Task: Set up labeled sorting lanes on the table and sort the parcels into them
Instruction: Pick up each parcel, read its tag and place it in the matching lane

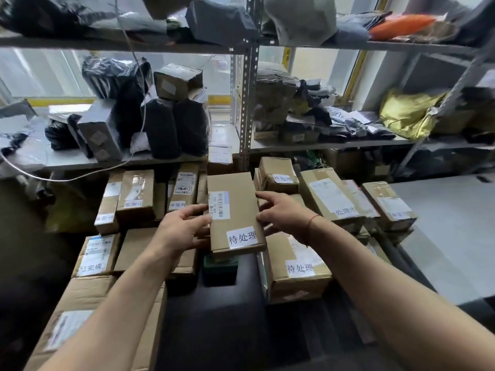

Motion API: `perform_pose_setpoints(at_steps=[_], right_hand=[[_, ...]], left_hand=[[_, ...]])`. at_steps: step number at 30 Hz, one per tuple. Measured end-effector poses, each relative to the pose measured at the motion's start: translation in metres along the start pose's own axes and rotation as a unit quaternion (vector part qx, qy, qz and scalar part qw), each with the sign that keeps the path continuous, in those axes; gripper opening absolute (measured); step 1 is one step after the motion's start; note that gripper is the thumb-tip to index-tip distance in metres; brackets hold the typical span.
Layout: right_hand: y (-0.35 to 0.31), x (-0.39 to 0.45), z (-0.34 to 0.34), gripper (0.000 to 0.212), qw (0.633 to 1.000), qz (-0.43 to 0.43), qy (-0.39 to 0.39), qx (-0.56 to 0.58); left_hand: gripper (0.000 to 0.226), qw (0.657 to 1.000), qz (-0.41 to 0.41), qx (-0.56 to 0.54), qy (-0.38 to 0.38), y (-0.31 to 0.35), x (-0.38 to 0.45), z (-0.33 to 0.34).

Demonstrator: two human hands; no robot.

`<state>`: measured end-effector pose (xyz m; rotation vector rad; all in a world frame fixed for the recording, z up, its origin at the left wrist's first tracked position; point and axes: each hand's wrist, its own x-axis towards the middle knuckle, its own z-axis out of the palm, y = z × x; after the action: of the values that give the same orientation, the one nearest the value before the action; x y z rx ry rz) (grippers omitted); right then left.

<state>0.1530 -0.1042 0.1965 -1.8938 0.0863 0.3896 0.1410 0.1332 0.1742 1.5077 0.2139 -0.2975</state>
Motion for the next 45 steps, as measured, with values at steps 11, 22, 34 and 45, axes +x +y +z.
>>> perform_pose_setpoints(at_steps=[11, 22, 34, 45], right_hand=[[0.015, 0.024, -0.120, 0.060, 0.998, -0.005, 0.035, 0.049], [0.001, 0.116, -0.173, 0.057, 0.994, 0.036, 0.091, 0.049], [0.021, 0.162, -0.177, 0.054, 0.991, 0.046, 0.122, 0.006], [0.028, 0.162, -0.168, 0.049, 0.993, 0.033, 0.113, -0.014]], left_hand=[[0.028, 0.999, 0.002, 0.047, -0.003, 0.043, 0.046, 0.113], [0.026, 0.996, -0.013, 0.083, -0.007, 0.080, 0.157, 0.155], [0.012, 0.999, -0.007, 0.053, -0.010, 0.070, 0.195, 0.163], [0.015, 0.999, -0.010, 0.036, 0.004, 0.062, 0.193, 0.158]])
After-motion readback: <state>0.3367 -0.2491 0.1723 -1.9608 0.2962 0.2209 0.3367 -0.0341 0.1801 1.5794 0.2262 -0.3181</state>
